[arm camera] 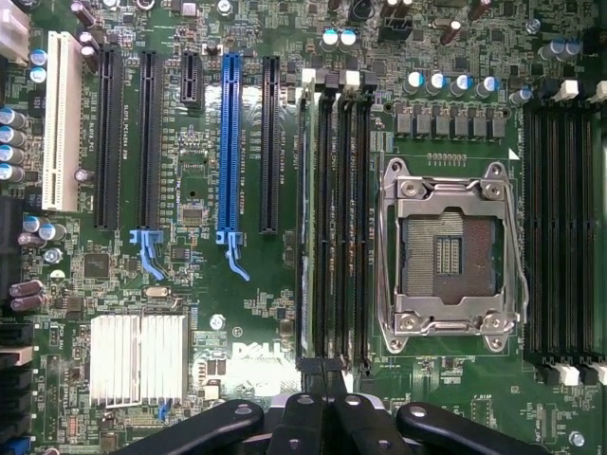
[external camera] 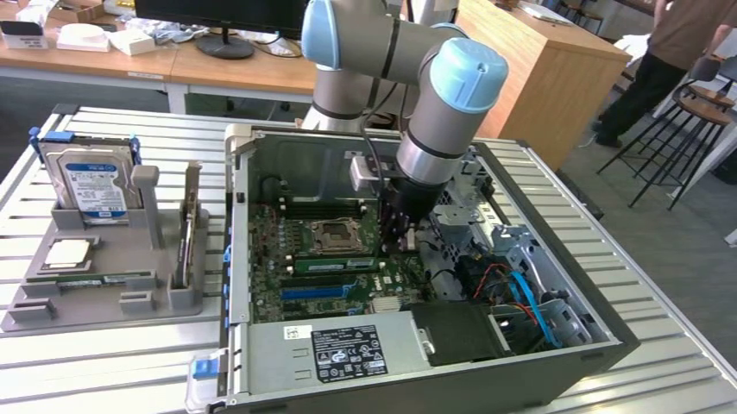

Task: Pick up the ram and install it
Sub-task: 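Press down the ram until it locks into place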

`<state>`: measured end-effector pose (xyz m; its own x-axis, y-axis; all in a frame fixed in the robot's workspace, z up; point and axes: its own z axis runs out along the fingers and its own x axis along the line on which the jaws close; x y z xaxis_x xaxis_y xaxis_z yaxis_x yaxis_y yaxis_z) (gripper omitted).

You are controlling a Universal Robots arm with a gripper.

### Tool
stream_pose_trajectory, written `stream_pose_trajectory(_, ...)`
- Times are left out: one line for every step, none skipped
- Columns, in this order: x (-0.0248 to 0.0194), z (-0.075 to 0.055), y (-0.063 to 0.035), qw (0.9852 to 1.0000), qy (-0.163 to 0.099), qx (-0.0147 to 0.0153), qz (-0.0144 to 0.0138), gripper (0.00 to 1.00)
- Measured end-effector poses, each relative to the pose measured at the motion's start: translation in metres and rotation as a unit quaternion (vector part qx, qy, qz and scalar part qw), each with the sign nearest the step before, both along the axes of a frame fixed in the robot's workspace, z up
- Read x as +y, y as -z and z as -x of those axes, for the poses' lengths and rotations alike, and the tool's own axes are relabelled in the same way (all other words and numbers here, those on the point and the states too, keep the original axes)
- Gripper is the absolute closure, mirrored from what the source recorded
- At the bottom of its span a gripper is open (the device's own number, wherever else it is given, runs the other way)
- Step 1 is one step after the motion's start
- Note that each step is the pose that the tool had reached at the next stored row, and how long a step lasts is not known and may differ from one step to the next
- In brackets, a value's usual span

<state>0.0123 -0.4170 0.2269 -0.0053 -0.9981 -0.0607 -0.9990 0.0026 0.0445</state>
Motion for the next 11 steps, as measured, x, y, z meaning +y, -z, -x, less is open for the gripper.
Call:
stream_pose_trajectory(0.0000, 0.0000, 0.0000, 1.0000, 0.000, 0.0000, 0.0000, 0.90)
stream_pose_trajectory(0.0000, 0.0001, 0.0002, 1.0000, 0.000, 0.0000, 0.0001, 0.90)
stream_pose_trajectory(0.0001, 0.0000, 0.0008, 1.0000, 0.000, -0.0001, -0.0001, 0.90)
stream_pose_trajectory(0.0001, 0.0001, 0.0014, 1.0000, 0.000, -0.0002, 0.0000, 0.90)
stream_pose_trajectory(0.0000, 0.0001, 0.0015, 1.0000, 0.000, -0.0002, 0.0001, 0.90)
stream_pose_trajectory(0.0000, 0.0001, 0.0015, 1.0000, 0.000, -0.0002, 0.0001, 0.90)
stream_pose_trajectory(0.0000, 0.0001, 0.0015, 1.0000, 0.000, -0.0002, 0.0001, 0.90)
stream_pose_trajectory(0.0000, 0.0001, 0.0015, 1.0000, 0.000, -0.0002, 0.0001, 0.90)
stream_pose_trajectory(0.0000, 0.0001, 0.0016, 1.0000, 0.000, -0.0002, 0.0001, 0.90)
stream_pose_trajectory(0.0000, 0.0001, 0.0020, 1.0000, 0.000, -0.0002, 0.0000, 0.90)
stream_pose_trajectory(0.0000, 0.0001, 0.0024, 1.0000, 0.000, -0.0003, 0.0000, 0.90)
